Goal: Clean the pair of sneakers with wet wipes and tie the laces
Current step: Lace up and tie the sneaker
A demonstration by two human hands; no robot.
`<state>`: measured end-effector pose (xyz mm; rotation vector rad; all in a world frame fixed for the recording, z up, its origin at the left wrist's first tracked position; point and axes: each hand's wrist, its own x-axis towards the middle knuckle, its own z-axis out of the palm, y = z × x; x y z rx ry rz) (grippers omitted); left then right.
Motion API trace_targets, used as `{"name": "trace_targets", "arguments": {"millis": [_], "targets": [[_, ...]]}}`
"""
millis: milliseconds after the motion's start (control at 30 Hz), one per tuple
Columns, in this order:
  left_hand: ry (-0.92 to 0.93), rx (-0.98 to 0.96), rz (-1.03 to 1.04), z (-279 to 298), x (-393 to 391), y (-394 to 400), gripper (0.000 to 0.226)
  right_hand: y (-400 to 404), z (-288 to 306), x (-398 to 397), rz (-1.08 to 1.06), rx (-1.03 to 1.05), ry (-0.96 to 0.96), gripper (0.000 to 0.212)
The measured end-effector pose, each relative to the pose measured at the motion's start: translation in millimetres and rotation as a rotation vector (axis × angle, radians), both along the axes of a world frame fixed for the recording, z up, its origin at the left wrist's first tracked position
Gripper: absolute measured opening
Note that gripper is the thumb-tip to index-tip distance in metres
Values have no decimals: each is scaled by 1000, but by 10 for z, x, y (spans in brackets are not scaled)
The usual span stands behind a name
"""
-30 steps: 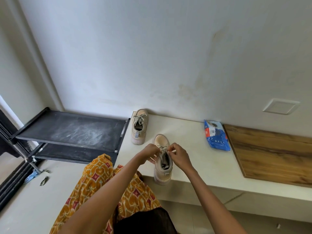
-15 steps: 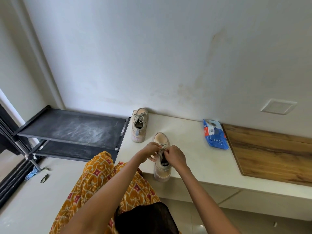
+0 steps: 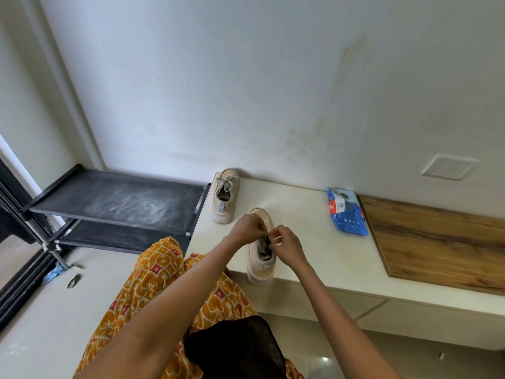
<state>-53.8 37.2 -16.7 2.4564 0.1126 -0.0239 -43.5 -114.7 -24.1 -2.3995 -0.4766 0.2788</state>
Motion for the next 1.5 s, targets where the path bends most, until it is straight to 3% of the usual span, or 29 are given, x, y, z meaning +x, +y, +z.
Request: {"name": "trace_targets", "arguments": {"millis": [100, 333, 567, 733, 967, 1067, 1200, 1400, 1500], "targets": [[58, -87, 62, -56, 36, 25, 15, -11, -72, -37, 0, -35, -33, 28], [433, -446, 142, -94, -7, 7, 20, 77, -163, -62, -30, -92, -241, 18], [384, -679, 267, -175, -51, 26, 18, 34, -258, -54, 55, -44, -335, 31], [294, -741, 265, -251, -54, 73, 22, -30, -257, -30, 101, 96, -351, 20], [289, -862, 278, -216, -113, 118, 20, 95, -140, 63, 58, 185, -120, 6], [238, -859, 314, -215, -112, 44, 8, 55, -64, 74, -8, 187, -57, 18], [170, -957, 389, -239, -103, -58, 15, 65, -113, 49, 5, 74, -41, 25], [202, -931, 272, -207, -153, 34, 21, 104, -38, 52, -126, 157, 79, 27], [248, -764, 175, -194, -192, 100, 22, 98, 51, 81, -286, 313, 214, 24]]}}
